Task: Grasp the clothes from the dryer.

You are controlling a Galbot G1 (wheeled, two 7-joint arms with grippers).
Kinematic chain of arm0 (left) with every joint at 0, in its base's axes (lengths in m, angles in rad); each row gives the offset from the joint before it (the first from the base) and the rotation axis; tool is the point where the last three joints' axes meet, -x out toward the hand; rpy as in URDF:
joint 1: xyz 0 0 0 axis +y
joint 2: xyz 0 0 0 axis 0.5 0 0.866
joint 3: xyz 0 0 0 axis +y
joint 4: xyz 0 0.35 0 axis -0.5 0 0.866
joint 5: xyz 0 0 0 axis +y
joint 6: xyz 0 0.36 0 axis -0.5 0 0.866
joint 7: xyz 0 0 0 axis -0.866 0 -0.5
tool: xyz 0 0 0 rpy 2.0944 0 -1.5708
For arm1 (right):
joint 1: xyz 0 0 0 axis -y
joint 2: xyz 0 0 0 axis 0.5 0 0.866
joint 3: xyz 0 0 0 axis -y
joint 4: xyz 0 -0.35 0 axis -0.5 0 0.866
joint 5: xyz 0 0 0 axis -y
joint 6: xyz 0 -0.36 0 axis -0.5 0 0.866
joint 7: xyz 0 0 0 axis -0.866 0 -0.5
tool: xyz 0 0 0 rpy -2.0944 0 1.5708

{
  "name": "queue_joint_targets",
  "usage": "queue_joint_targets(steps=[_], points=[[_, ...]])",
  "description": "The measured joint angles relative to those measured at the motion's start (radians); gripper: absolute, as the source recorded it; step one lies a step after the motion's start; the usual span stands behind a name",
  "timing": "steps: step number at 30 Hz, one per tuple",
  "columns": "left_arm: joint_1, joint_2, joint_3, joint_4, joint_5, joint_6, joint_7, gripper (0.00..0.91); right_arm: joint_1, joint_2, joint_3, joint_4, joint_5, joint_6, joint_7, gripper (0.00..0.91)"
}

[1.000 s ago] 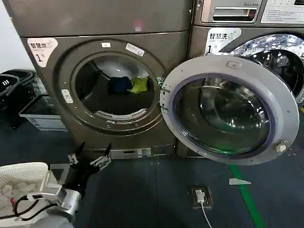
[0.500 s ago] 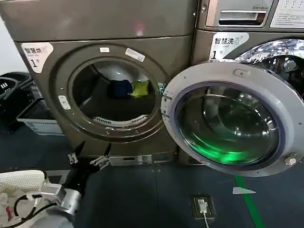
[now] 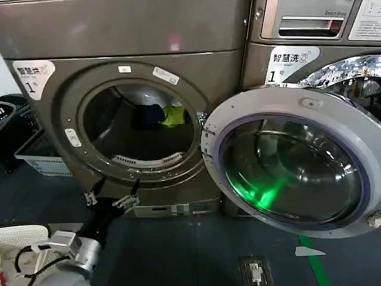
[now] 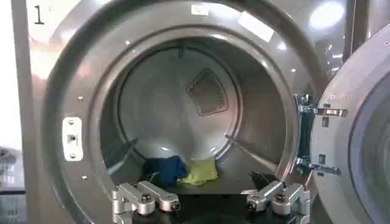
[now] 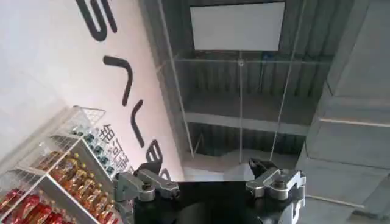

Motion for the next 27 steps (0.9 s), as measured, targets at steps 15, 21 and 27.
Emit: queue_joint_targets(steps=[15,21,27], points=[[-0.005,0.000,0.000,0.002,-0.003,0.001,0.000,0.907,0.003,0.001,-0.002,0.002,-0.001,-0.002,-0.006,0.907],[-0.003,0.000,0.000,0.001,-0.004,0.002,0.001,0.907,0.003,0.001,-0.002,0.002,-0.001,-0.002,-0.009,0.907],[-0.002,0.002,0.000,-0.003,-0.003,0.002,0.001,0.907,0.001,0.002,0.001,0.000,0.000,-0.001,-0.011,0.907]])
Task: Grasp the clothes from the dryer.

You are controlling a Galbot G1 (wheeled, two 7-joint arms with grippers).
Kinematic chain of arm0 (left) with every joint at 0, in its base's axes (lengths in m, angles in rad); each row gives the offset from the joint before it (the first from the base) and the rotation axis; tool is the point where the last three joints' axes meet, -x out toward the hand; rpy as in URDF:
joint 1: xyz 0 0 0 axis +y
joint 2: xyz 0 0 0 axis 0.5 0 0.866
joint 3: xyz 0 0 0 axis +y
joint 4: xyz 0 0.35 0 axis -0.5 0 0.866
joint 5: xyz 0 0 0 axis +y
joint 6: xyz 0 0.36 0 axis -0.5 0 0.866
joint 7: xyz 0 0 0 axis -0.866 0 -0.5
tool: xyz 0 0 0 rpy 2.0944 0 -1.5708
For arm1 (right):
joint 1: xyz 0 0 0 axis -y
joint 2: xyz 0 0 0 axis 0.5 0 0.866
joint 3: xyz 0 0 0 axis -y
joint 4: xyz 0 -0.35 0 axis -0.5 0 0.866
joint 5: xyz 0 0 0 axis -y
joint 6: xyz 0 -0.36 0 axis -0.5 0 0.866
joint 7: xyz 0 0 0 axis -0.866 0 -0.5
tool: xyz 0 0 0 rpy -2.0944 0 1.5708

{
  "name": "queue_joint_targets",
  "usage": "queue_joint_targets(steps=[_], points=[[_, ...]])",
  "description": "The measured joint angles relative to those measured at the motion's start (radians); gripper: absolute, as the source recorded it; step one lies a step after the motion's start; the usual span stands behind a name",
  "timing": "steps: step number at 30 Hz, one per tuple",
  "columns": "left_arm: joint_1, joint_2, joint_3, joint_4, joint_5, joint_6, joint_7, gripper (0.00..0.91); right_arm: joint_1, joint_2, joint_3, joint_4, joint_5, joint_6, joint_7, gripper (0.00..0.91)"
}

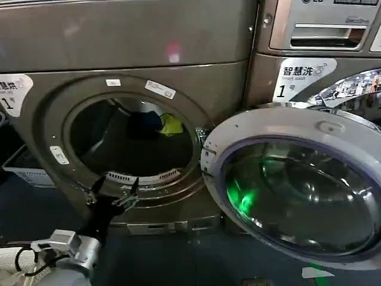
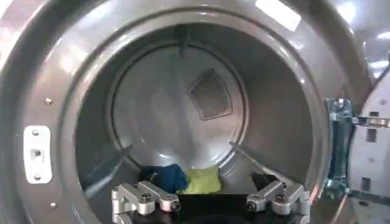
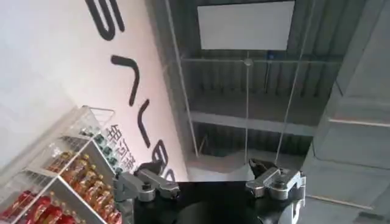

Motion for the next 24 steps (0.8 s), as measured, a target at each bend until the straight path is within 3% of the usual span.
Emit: queue_joint_targets(steps=[24], points=[[0.001,0.004,-0.001,-0.008,-0.002,0.001,0.000,0.907,0.000,0.001,0.003,-0.002,0.001,-0.002,-0.012,0.907]])
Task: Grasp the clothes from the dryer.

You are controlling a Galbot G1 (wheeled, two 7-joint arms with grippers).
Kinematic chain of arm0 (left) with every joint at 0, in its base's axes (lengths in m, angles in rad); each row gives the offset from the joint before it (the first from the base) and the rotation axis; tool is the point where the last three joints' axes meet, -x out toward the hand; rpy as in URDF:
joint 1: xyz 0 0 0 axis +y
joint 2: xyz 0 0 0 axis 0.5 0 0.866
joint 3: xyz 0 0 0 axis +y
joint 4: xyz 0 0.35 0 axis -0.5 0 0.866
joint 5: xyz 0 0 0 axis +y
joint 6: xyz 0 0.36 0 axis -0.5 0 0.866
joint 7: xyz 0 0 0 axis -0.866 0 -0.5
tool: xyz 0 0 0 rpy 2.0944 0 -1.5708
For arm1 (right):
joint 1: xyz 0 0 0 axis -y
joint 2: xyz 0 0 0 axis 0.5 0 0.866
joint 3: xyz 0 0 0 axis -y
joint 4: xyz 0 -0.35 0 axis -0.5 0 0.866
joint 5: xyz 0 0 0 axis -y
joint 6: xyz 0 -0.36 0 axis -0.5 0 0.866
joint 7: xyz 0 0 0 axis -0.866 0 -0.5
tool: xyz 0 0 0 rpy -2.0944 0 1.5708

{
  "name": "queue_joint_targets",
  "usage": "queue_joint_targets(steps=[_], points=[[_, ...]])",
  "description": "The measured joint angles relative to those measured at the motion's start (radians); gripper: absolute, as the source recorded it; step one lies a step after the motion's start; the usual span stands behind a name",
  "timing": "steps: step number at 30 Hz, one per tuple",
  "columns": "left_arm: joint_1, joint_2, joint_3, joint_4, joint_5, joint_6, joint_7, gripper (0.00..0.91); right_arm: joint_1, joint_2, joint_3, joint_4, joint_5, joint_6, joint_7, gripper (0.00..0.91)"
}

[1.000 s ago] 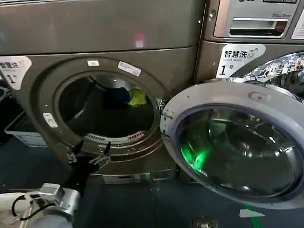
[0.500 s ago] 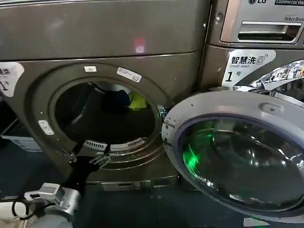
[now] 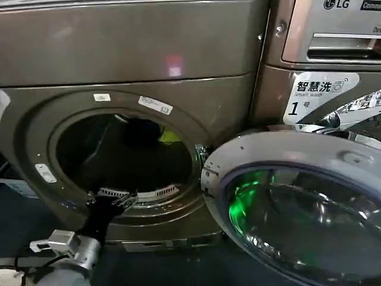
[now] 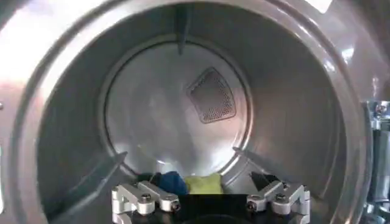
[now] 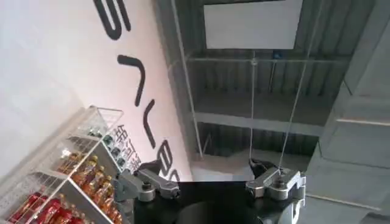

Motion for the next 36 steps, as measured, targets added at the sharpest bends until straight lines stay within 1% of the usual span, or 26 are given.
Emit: queue_joint_targets(steps=[36], points=[[-0.003,0.000,0.000,-0.002,-0.003,0.001,0.001,0.907,-0.008,0.002,0.015,-0.008,-0.001,0.001,-0.007,0.907]])
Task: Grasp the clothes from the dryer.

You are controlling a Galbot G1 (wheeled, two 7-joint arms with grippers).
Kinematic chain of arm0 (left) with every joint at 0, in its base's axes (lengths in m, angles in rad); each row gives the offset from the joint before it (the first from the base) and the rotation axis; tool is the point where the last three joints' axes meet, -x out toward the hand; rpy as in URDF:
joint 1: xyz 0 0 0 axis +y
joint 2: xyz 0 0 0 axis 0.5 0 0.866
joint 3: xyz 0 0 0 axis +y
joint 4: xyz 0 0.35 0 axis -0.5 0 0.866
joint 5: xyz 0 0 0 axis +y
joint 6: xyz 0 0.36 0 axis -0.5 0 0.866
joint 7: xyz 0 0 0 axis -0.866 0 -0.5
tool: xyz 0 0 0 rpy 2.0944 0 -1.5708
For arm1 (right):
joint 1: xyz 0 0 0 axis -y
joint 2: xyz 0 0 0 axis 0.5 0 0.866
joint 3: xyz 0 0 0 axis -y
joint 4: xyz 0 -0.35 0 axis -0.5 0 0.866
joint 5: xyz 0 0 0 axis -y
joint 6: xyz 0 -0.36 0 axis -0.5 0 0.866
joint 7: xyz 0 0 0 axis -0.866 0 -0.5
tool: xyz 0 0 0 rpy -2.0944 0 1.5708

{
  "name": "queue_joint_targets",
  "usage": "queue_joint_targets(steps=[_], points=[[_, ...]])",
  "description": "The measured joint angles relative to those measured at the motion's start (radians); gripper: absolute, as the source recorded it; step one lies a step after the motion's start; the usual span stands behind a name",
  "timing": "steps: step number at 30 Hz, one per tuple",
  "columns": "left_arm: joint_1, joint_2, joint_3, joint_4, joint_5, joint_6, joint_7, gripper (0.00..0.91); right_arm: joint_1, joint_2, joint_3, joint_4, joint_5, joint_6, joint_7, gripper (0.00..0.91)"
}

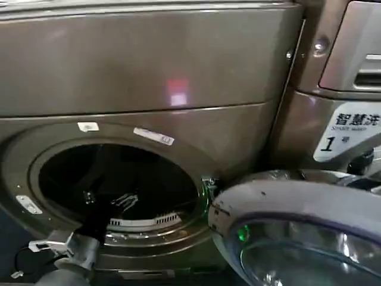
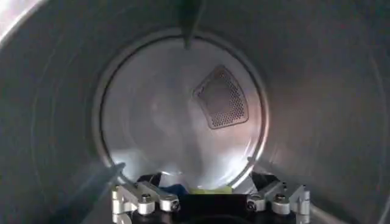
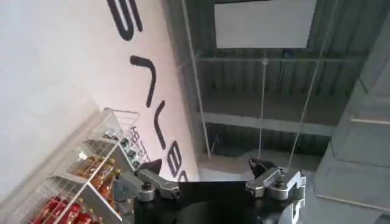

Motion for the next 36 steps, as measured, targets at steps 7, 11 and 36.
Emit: queue_joint_targets(steps=[7,11,36], points=[[-0.006,0.008,-0.001,0.001,-0.006,-0.001,0.005,0.907,-0.008,0.000,0.003,0.001,0.002,0.006,0.011,0.907],[-0.027,0.017,-0.002,0.020,-0.024,-0.015,0.003,0.907,-0.015,0.005,0.010,0.005,0.003,0.003,0.023,0.907],[-0.458,0.072,0.054,0.481,-0.050,-0.104,-0.034,0.907,-0.067,0.023,0.067,0.006,0.013,-0.007,0.046,0.907]])
